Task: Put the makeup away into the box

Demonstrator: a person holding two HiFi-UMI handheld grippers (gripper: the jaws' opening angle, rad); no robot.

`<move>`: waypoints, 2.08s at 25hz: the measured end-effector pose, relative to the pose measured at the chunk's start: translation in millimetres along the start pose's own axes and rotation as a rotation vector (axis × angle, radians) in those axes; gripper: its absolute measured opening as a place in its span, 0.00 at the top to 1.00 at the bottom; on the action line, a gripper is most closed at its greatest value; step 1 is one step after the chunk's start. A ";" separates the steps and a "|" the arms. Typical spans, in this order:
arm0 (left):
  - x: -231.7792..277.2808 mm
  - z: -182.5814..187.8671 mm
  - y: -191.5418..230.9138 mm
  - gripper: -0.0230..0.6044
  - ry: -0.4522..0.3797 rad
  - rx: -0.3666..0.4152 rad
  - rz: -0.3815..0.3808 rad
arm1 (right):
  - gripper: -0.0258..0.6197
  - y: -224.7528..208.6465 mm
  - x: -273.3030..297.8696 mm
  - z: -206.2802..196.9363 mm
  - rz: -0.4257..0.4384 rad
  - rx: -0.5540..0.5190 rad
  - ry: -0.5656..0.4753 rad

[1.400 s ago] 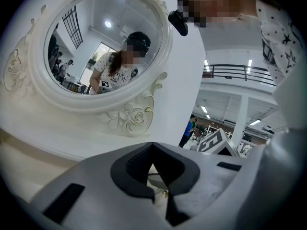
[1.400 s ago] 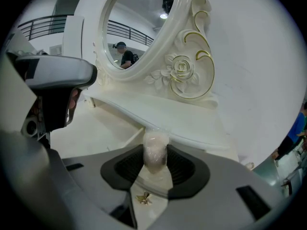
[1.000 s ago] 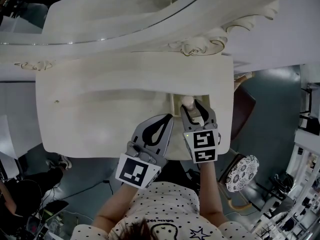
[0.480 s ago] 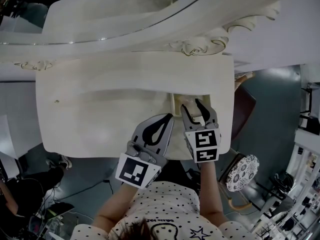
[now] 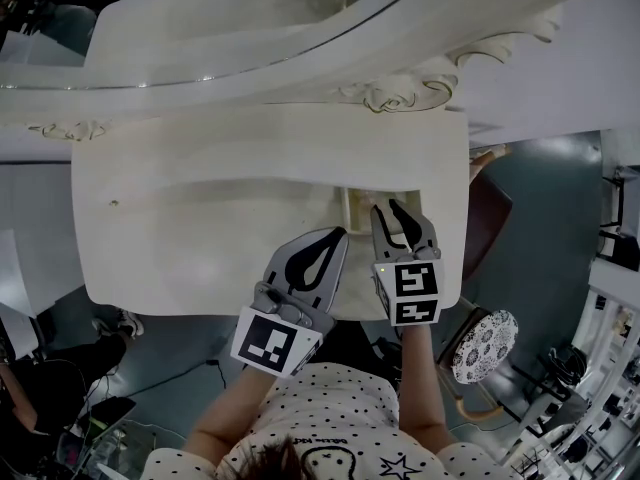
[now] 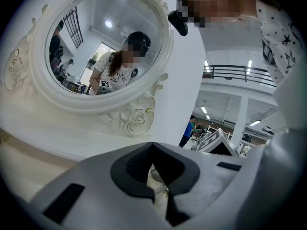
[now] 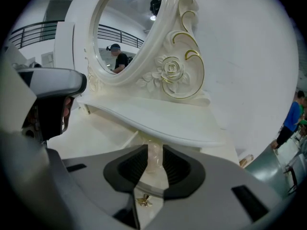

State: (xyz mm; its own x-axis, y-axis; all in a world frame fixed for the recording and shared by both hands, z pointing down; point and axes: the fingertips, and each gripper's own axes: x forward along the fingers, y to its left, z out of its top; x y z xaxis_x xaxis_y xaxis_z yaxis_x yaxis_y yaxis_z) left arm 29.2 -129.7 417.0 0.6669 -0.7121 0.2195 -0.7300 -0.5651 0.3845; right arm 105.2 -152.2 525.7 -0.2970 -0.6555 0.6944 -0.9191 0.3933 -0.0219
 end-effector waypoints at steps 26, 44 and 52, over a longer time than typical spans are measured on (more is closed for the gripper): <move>-5.8 25.4 -5.1 0.97 -0.047 0.049 -0.019 | 0.95 -8.9 -21.8 41.4 -0.081 0.004 -0.128; -46.5 85.7 -28.7 0.97 -0.201 0.134 -0.059 | 0.95 25.1 -104.0 105.3 -0.089 0.002 -0.395; -78.3 113.3 -50.8 0.97 -0.275 0.178 -0.079 | 0.95 47.0 -148.7 124.3 -0.076 -0.014 -0.497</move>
State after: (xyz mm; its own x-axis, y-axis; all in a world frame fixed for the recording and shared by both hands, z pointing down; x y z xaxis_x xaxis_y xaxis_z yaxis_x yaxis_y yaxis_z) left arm -2.9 -92.5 278.7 0.6749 -0.7351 -0.0640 -0.7083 -0.6697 0.2232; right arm 74.1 -116.5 332.0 -0.3198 -0.9091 0.2668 -0.9405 0.3388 0.0271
